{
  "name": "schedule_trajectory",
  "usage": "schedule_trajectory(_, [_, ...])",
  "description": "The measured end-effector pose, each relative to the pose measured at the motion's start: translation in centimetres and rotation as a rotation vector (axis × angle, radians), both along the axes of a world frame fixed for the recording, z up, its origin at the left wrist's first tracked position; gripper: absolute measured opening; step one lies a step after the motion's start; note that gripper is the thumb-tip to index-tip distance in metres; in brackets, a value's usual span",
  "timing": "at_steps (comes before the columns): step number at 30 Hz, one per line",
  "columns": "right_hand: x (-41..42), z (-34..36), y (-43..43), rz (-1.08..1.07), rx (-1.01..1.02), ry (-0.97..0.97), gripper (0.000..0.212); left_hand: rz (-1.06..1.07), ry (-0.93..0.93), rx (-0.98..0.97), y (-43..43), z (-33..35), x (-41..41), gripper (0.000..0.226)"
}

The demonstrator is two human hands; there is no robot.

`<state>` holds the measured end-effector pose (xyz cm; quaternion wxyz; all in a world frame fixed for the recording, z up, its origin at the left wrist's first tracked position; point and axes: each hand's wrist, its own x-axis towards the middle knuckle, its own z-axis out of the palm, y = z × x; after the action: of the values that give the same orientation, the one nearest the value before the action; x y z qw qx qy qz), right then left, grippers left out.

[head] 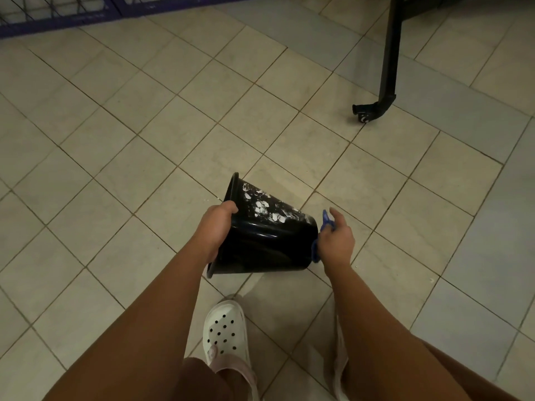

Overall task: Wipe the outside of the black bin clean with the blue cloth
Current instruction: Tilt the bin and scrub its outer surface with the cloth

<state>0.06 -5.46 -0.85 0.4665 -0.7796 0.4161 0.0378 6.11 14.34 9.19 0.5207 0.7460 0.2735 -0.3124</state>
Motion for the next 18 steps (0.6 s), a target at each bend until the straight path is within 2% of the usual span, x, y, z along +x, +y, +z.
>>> schedule_trajectory(5, [0.6,0.9,-0.3,0.023,0.092,-0.091,0.026,-0.004,-0.05,0.062,-0.8,0.2,0.2,0.05])
schedule_trajectory(9, [0.9,1.3,-0.7,-0.094,0.404,0.015,0.013,0.054,-0.005,0.065,-0.8,-0.1,0.5,0.033])
schedule_trajectory(13, [0.9,1.0,-0.1,0.061,0.397,0.202,0.043,0.061,0.016,0.072,-0.9,0.0,0.6,0.033])
schedule_trajectory(16, [0.7,1.5,0.0,0.128,0.405,0.194,0.048,0.09,0.015,0.077,-0.9,-0.2,0.7,0.035])
schedule_trajectory(18, [0.4,1.4,-0.1,0.211,0.339,0.147,0.063,0.104,0.014,0.083,-0.8,-0.3,0.7,0.033])
